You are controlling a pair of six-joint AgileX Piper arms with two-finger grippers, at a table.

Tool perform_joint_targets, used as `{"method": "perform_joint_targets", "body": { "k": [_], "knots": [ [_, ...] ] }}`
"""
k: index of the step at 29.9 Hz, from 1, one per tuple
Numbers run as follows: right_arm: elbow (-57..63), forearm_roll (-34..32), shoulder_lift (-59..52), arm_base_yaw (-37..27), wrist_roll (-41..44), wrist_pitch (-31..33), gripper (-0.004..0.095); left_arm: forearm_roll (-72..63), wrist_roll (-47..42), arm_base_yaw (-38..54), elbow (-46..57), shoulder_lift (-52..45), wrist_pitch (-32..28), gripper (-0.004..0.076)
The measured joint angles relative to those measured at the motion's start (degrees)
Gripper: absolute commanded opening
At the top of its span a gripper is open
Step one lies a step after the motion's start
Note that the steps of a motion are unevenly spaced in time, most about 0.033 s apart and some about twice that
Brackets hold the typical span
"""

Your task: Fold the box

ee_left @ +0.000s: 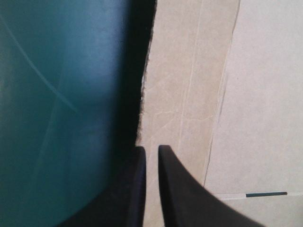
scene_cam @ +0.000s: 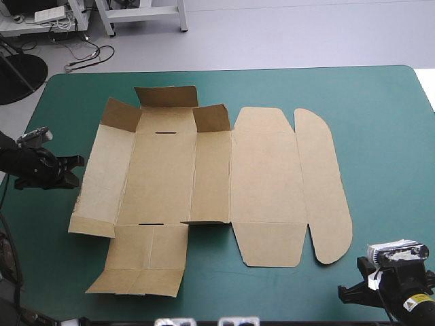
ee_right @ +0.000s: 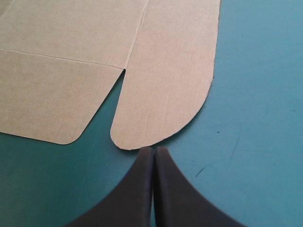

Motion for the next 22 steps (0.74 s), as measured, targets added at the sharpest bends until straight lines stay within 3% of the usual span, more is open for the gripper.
{"method": "perform_joint_targets", "body": {
  "k": [3, 6, 22],
  "knots": [
    [0.0, 0.0, 0.0, 0.0, 0.0, 0.0, -0.002, 0.12, 1.62, 0.0, 0.0, 0.0, 0.2, 0.0419],
    [0.0, 0.0, 0.0, 0.0, 0.0, 0.0, -0.002, 0.44, 2.27, 0.0, 0.0, 0.0, -0.08, 0.0524],
    [0.0, 0.0, 0.0, 0.0, 0.0, 0.0, -0.002, -5.25, 2.5, 0.0, 0.0, 8.45, 0.05, 0.0491]
  ]
}}
